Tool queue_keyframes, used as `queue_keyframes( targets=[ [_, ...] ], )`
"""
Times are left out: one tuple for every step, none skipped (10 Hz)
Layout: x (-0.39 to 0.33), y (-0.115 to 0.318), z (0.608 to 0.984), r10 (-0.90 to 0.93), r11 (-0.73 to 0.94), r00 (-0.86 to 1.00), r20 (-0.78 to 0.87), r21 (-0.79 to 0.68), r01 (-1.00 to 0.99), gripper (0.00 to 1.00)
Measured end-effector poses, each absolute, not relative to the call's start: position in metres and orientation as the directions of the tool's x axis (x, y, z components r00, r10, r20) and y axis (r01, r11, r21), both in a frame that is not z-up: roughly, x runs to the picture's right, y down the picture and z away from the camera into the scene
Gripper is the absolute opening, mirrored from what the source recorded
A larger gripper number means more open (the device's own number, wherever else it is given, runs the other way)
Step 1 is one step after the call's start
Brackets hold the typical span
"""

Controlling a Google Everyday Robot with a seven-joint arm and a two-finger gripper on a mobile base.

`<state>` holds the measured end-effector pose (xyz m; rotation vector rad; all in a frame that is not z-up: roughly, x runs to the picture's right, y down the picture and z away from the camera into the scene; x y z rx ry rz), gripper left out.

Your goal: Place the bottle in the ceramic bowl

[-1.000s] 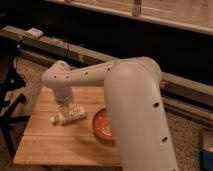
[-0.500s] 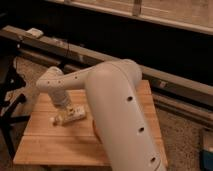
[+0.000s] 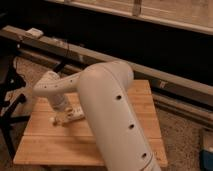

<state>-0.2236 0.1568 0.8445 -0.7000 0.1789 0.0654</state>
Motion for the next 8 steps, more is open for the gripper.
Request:
queue_keyframes(
  targets=[
    [-0.226, 0.162, 0.845, -0.019, 0.771, 0.980, -0.197, -0.628, -0.111, 0.54],
    [-0.226, 0.164, 0.846, -0.031, 0.775, 0.979, -0.204, -0.624, -0.105, 0.46],
    [-0.227, 0.167, 0.845, -0.040, 0.776, 0.976, -0.213, -0.622, -0.104, 0.38],
    [-0.227, 0.168, 0.846, -0.046, 0.779, 0.973, -0.225, -0.618, -0.106, 0.26],
    [-0.227, 0.166, 0.843, -0.036, 0.777, 0.972, -0.231, -0.618, -0.119, 0.15],
    [-0.228, 0.160, 0.838, -0.014, 0.775, 0.973, -0.232, -0.617, -0.136, 0.06],
    [-0.229, 0.152, 0.829, 0.013, 0.770, 0.974, -0.228, -0.618, -0.155, 0.01],
    [-0.229, 0.142, 0.820, 0.047, 0.764, 0.974, -0.222, -0.621, -0.178, 0.00]
  ],
)
